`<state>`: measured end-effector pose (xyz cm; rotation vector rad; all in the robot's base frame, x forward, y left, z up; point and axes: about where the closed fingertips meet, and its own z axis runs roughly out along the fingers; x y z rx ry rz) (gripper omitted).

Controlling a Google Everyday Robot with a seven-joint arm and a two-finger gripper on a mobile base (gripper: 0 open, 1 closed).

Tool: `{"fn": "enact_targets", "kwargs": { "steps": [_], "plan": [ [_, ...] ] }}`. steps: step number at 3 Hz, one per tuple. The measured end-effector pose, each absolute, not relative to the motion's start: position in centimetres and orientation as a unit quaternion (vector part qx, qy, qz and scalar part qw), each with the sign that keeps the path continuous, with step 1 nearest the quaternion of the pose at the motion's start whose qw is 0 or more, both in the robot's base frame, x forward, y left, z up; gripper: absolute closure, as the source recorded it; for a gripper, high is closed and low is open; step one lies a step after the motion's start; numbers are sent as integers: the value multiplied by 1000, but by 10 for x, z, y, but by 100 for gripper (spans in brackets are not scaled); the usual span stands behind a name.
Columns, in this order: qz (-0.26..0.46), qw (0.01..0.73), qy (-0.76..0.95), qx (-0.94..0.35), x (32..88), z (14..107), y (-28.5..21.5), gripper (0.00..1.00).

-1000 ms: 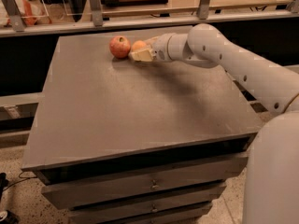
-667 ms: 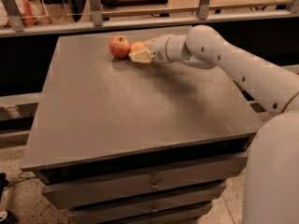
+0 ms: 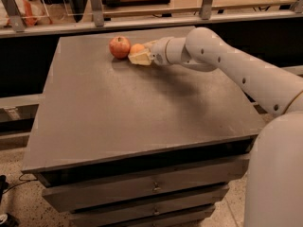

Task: Move orange near apple

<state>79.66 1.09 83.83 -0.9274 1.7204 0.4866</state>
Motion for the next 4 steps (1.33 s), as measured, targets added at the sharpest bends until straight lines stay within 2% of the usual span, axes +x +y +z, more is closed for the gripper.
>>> {"fn": "enact_targets", "kwargs": {
  "steps": [2, 3, 4],
  "plan": [
    [204, 533, 722, -390, 795, 838, 12, 12],
    [203, 532, 724, -388, 791, 837, 7, 0],
    [202, 534, 724, -386, 786, 839, -1, 0]
  ]
}}
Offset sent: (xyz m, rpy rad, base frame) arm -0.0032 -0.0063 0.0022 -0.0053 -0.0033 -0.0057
